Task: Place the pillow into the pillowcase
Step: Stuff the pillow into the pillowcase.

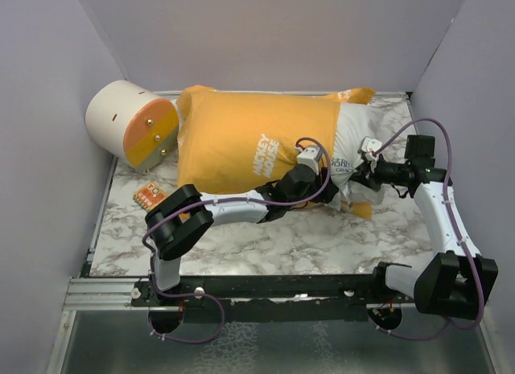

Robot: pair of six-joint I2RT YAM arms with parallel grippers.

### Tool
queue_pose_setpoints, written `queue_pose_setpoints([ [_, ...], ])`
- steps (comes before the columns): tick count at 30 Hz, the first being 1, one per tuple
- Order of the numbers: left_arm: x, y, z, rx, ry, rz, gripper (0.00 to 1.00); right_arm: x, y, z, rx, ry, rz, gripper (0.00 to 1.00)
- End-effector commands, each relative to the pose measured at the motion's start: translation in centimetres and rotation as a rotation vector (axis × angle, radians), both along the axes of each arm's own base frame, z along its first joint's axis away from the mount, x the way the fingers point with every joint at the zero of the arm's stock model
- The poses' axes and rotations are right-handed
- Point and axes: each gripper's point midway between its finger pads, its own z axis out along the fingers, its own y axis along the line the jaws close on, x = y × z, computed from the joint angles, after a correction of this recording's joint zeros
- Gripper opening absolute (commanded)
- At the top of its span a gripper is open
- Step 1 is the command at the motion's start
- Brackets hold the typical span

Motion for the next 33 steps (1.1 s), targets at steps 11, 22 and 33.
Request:
queue_pose_setpoints([
  [11, 0.4, 3.5, 1.4, 0.224, -0.127, 0.154, 0.64, -2.7, 1.1, -1.0, 0.087, 0.217, -0.021, 0.01],
  [22, 1.2, 3.4, 3.3, 0.184, -0.165, 0.154, 0.46, -2.4, 1.0, -1.8, 0.082, 0.229, -0.028, 0.01],
  [33, 1.3, 2.7, 3.5, 0.180, -0.161, 0.094, 0.25, -1.8, 0.6, -2.2, 0.060, 0.216, -0.036, 0.01],
])
